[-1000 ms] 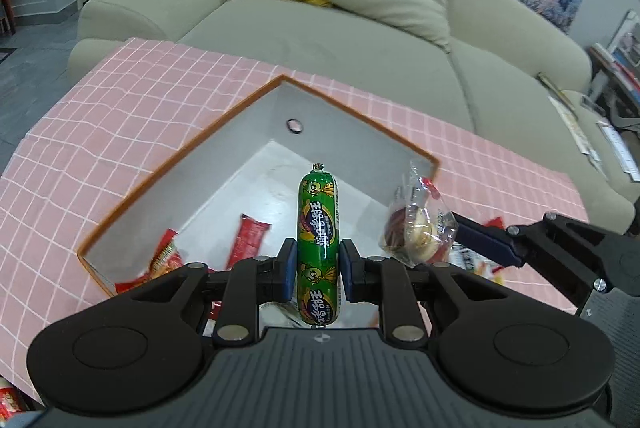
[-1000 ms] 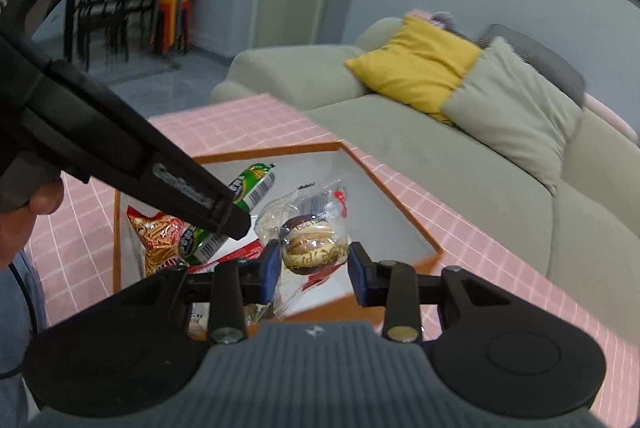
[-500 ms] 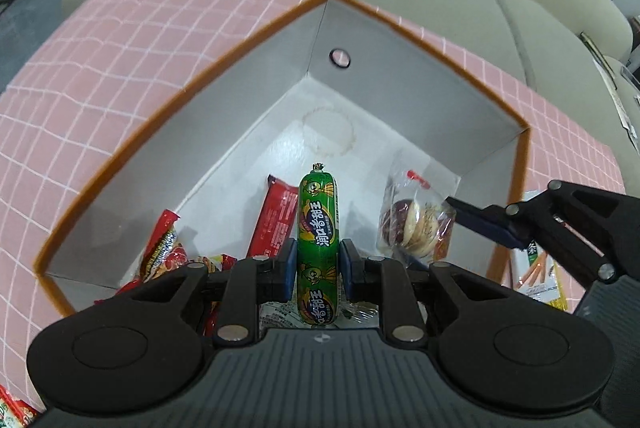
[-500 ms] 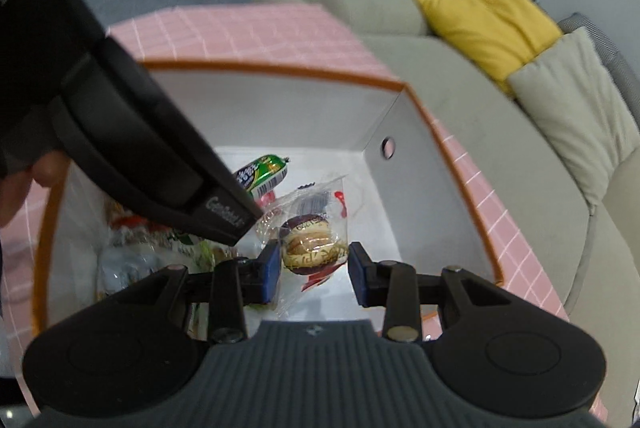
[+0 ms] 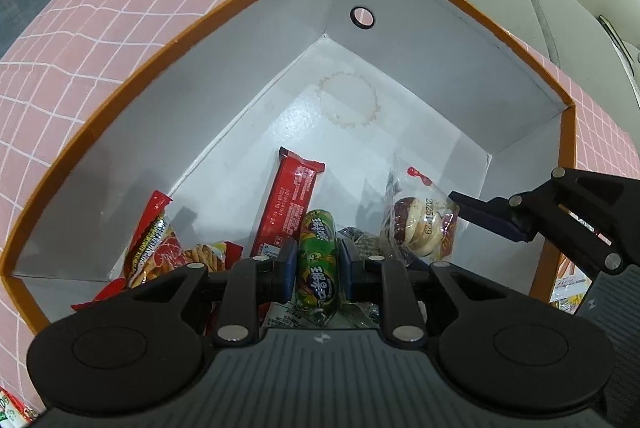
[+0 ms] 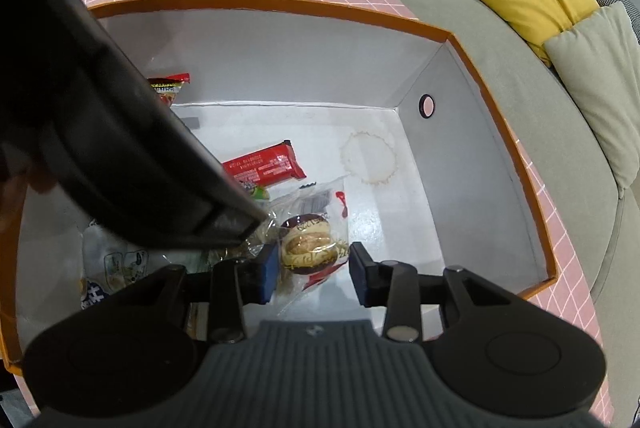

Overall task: Organize snacks
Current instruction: 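Carry the sausage and bread packet over the orange box and open both tools, then withdraw both tools from the box back over the remaining snacks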

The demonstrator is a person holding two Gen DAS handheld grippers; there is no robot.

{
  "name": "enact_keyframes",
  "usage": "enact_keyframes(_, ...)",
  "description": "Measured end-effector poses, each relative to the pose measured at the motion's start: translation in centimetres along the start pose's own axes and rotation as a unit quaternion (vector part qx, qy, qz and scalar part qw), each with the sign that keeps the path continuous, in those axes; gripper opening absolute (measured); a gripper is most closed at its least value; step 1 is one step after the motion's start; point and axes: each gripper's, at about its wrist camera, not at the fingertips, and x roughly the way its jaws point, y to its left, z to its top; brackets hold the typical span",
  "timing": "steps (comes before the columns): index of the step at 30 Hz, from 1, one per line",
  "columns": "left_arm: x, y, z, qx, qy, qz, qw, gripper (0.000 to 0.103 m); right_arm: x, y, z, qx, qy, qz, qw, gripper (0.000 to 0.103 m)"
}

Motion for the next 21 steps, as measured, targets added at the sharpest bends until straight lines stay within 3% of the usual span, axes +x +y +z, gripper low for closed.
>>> enact_keyframes(8,-0.3,0.1,0.1,-0.001,-0.001,0.003,1.0,0.025,-0.5,1.1,-0.3,-0.005,0.0,-0.005,1.0,0.035)
enact_keyframes(17,-2.0,-0.2,-0.7,0.007,-0.012,0.013,0.9998,0.046,-1.6,1.3,-0.3,0.018,0.002,0.034,0.999,0.041)
enact_keyframes(21,-3.4,-0.3,-1.0,0.014,-0.024,0.015,0.9995,0.053,-2.8,1.1,-0.3,0.036,-0.006,0.035,0.999,0.05)
